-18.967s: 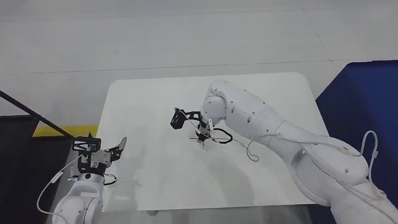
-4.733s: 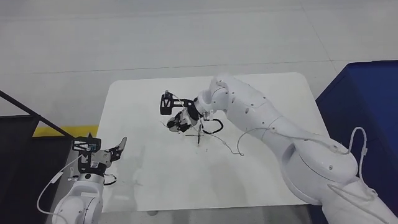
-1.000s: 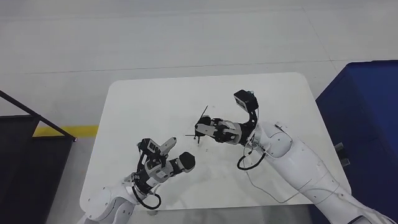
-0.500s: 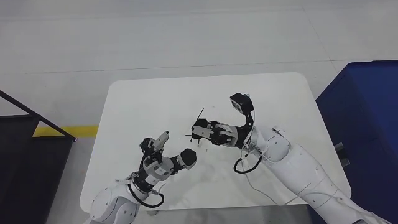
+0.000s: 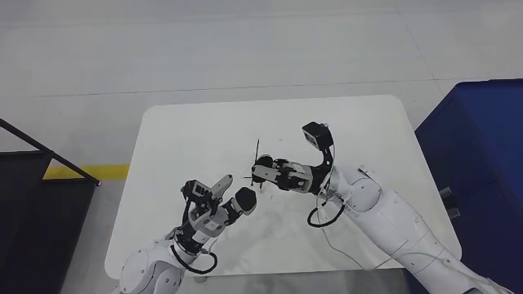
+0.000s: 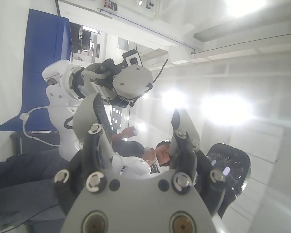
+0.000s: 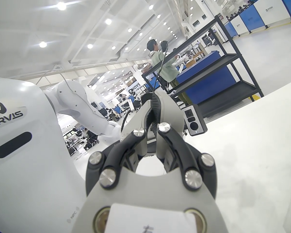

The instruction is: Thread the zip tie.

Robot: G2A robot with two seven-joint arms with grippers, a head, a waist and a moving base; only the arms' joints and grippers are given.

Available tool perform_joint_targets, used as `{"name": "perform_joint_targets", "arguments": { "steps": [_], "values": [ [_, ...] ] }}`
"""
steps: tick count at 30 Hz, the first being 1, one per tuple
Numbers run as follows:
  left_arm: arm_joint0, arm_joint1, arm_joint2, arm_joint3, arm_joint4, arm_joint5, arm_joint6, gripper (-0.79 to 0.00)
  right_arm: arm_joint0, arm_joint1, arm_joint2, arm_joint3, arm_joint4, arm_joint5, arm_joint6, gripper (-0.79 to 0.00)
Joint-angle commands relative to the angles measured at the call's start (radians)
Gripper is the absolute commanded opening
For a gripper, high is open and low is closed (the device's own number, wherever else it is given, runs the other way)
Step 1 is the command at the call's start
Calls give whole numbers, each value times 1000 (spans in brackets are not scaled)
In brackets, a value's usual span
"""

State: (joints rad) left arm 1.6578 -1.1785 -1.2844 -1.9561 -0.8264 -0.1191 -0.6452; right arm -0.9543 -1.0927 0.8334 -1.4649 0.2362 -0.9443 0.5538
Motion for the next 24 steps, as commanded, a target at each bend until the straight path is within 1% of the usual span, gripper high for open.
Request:
{"name": "perform_joint_targets", "arguments": {
  "steps": [1,4,5,6,8,10,12,15,16,17,19,22,24],
  "values": [
    [1,0,3,-3,6,4,-3,-308,0,0,0,0,0,0,0,-785],
    [2,-1,9,-8,12,6,0,-323,0,0,0,0,0,0,0,-785],
    [2,-1,11,-8,9,10,0,-379,0,0,0,0,0,0,0,-785],
    [0,-1,14,-9,6,17,2,-403,0,0,0,0,0,0,0,-785],
    [-6,-2,13,-13,21,1,9,-409,0,0,0,0,0,0,0,-785],
    [-7,-5,18,-14,38,-44,22,-425,0,0,0,0,0,0,0,-785],
    [-8,-6,17,-14,69,-82,35,-422,0,0,0,0,0,0,0,-785],
    [-9,-8,23,-7,135,-131,54,-388,0,0,0,0,0,0,0,-785],
    [-8,-8,27,-4,166,-153,61,-357,0,0,0,0,0,0,0,-785],
    [-8,-9,30,-2,180,-162,61,-351,0,0,0,0,0,0,0,-785],
    [-10,-10,31,6,234,-217,73,-354,0,0,0,0,0,0,0,-785],
    [-8,-13,45,14,268,-286,81,-428,0,0,0,0,0,0,0,-785],
    [-7,-15,49,17,299,-342,87,-462,0,0,0,0,0,0,0,-785]
  ]
}}
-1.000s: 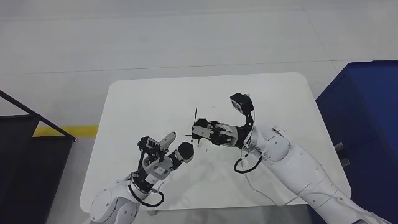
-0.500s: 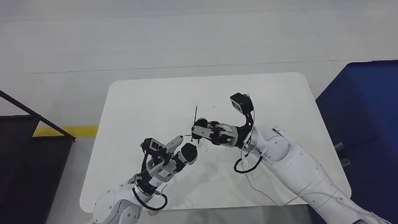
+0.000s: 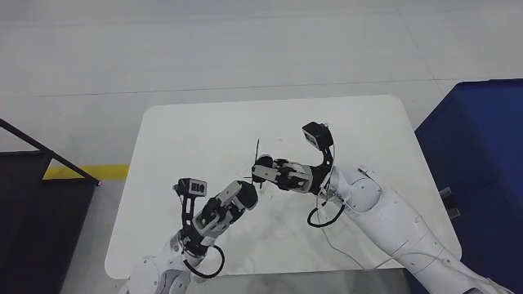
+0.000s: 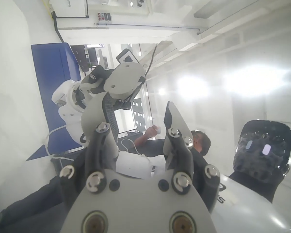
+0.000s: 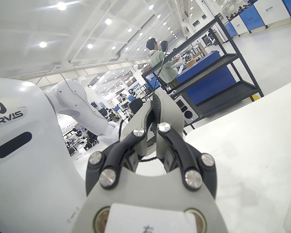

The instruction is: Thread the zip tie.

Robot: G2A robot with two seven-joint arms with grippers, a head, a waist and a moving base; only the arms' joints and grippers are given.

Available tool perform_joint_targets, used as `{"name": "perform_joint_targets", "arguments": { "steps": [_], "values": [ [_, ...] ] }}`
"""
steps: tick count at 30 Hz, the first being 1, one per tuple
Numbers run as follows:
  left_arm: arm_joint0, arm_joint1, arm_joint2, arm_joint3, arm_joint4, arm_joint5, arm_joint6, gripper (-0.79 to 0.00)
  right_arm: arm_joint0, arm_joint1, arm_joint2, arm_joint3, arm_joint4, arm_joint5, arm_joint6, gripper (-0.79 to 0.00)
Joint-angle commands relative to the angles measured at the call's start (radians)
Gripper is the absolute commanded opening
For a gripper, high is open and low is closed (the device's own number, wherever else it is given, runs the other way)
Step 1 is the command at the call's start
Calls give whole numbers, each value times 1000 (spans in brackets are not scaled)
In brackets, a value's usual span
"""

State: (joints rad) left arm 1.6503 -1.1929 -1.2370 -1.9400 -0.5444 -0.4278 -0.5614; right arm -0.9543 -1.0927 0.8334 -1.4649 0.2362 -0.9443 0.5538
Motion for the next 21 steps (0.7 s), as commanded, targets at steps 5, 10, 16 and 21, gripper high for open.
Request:
{"name": "perform_joint_targets", "arguments": {
  "steps": [5,10,16,21],
  "values": [
    [3,-5,6,10,126,-100,64,-449,0,0,0,0,0,0,0,-785],
    [-7,-11,14,20,221,-116,137,-409,0,0,0,0,0,0,0,-785],
    [-12,-18,24,37,335,-180,220,-419,-24,0,16,-26,-28,50,-25,-785],
    [-9,-24,32,44,410,-215,281,-468,-40,-2,29,-40,-51,78,-29,-785]
  ]
}}
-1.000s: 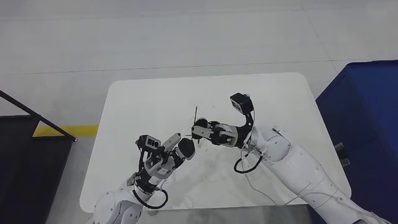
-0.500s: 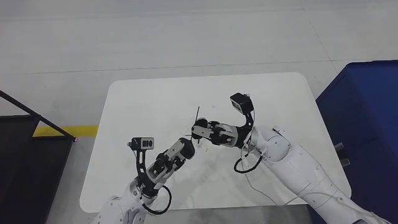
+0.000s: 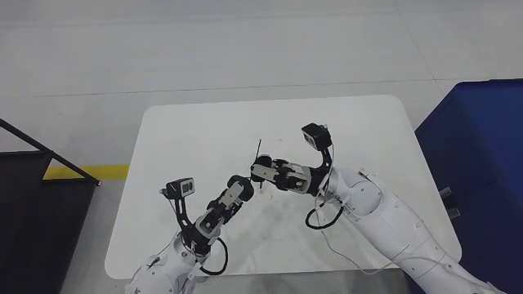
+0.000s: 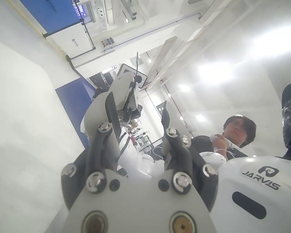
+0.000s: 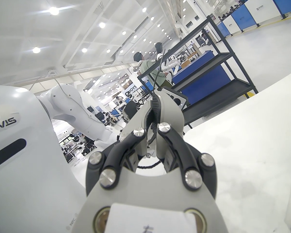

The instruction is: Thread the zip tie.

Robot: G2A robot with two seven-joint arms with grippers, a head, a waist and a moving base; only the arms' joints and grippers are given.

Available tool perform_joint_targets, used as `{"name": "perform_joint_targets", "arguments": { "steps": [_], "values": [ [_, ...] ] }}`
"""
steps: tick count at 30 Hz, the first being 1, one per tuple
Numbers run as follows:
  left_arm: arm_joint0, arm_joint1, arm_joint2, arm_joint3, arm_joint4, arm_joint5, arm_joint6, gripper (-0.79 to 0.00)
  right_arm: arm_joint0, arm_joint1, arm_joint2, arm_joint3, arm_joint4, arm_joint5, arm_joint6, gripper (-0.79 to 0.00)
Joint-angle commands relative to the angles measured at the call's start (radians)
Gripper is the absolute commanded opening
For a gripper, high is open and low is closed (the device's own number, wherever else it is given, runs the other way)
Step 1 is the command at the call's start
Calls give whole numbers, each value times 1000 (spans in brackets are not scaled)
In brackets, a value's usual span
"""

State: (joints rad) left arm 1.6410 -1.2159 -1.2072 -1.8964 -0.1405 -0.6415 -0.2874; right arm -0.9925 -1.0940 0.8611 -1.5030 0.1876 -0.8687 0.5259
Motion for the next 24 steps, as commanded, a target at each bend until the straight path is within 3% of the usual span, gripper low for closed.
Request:
{"name": "perform_joint_targets", "arguments": {
  "steps": [1,8,17,24],
  "values": [
    [-1,-2,0,1,23,-7,23,-456,-4,-1,4,-4,-7,6,-2,-785],
    [3,-5,5,8,75,-10,61,-477,-17,-6,12,-12,-24,12,-8,-785],
    [7,-8,8,11,113,-14,86,-646,-22,-14,18,-18,-36,16,-5,-785],
    [15,-9,7,12,124,-21,93,-613,-28,-19,26,-19,-51,19,-4,-785]
  ]
}}
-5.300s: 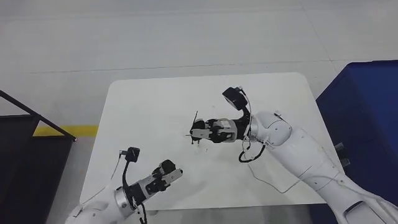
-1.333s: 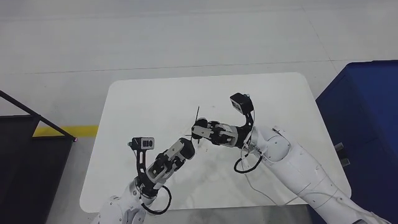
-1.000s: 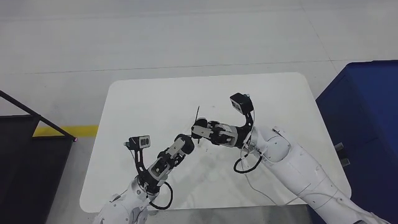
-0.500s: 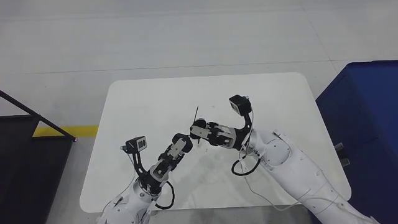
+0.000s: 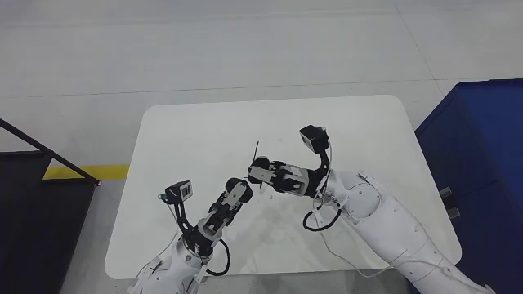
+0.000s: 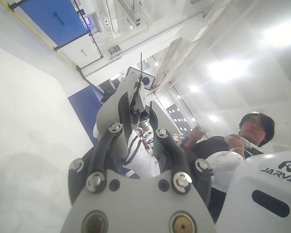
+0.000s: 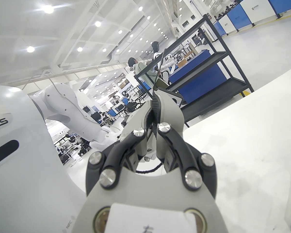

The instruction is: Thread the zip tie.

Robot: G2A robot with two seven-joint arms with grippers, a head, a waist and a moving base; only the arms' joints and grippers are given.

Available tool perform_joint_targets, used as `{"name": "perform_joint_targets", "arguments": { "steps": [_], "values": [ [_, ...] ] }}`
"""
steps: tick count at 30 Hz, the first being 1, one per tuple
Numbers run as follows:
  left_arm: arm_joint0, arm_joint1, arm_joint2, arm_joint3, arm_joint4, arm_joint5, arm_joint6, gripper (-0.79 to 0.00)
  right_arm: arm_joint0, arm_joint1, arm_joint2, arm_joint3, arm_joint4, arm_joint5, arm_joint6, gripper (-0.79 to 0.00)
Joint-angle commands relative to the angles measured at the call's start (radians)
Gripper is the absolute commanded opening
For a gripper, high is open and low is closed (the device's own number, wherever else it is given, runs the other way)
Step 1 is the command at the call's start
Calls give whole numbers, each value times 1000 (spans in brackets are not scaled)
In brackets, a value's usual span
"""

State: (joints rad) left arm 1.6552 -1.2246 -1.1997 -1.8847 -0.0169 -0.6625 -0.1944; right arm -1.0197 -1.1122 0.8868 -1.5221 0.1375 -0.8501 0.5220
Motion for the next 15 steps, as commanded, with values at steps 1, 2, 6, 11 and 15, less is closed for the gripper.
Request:
{"name": "perform_joint_targets", "arguments": {
  "steps": [1,2,6,11,15],
  "values": [
    [2,0,0,0,0,1,1,-597,-1,-1,1,0,-3,2,0,-785],
    [2,0,0,0,1,1,0,-594,-2,-2,2,-1,-5,2,1,-785],
    [6,0,11,0,-34,22,-19,-600,-4,-5,4,-4,-9,4,3,-785],
    [6,1,2,2,-18,17,-21,-650,-6,-9,4,-6,-11,6,7,-785],
    [9,1,3,2,-17,14,-20,-671,-9,-12,4,-6,-17,8,7,-785]
  ]
}}
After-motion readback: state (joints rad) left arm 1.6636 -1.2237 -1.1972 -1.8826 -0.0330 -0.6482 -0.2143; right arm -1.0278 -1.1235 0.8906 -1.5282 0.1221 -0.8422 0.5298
